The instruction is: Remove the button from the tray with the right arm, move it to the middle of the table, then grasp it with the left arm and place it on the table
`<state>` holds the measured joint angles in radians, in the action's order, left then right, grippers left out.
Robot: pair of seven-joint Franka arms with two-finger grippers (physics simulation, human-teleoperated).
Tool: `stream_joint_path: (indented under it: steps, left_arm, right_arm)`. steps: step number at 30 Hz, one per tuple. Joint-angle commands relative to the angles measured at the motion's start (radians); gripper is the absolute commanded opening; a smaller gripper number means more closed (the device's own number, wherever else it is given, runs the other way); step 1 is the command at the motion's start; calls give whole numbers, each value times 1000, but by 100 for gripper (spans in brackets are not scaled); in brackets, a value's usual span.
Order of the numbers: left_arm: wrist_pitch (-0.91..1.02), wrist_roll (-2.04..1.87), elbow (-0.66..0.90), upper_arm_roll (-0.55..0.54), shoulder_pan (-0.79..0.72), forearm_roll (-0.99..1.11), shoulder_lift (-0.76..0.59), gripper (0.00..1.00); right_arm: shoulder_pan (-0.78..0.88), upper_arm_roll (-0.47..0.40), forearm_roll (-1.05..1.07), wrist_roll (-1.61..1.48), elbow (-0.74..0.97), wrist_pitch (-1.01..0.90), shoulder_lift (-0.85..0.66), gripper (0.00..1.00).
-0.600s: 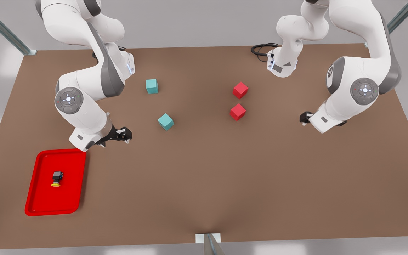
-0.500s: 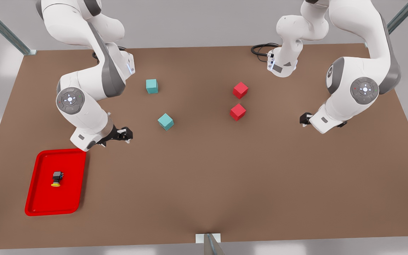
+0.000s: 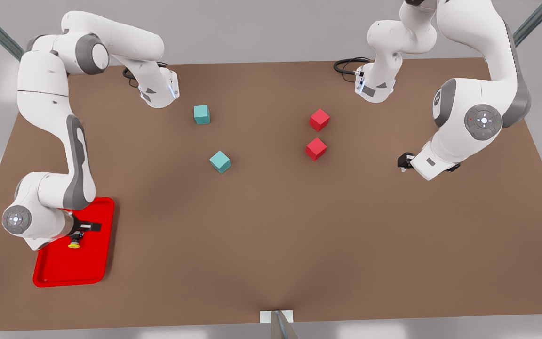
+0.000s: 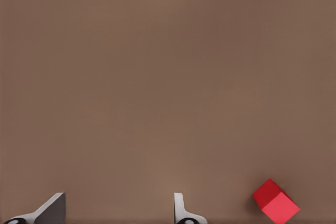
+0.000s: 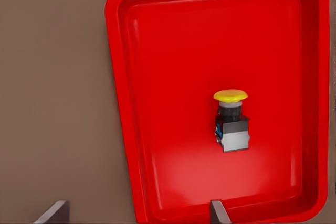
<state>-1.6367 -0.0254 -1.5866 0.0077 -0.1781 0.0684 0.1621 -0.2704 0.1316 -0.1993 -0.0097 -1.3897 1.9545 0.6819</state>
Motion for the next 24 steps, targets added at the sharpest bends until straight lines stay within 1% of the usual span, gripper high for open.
stream_joint_path:
  steps: [1,2,3,8,12,15,20,24]
  left_arm:
    - [1,-10,0,0,0,1,-1,100]
    - [1,-10,0,0,0,1,1,100]
    - [1,-10,0,0,0,1,1,100]
    - [1,-13,0,0,-1,1,2,100]
    - [0,-11,0,0,0,-1,10,100]
    - [-2,-11,0,0,0,-1,13,100]
    - [-2,-11,0,0,0,-1,14,100]
    - [0,-11,0,0,0,-1,14,100]
  right_arm:
    - [-10,0,-6,-489,81,185,67,100]
    - [-19,2,9,-538,153,185,117,100]
    - [-36,0,58,-589,167,185,131,100]
    - [-87,0,96,-734,161,184,145,100]
    - [-121,2,104,-809,170,303,237,100]
    - [-132,2,103,-808,170,340,268,100]
    - [-161,0,103,-802,149,325,262,100]
    - [-167,0,103,-747,86,265,234,100]
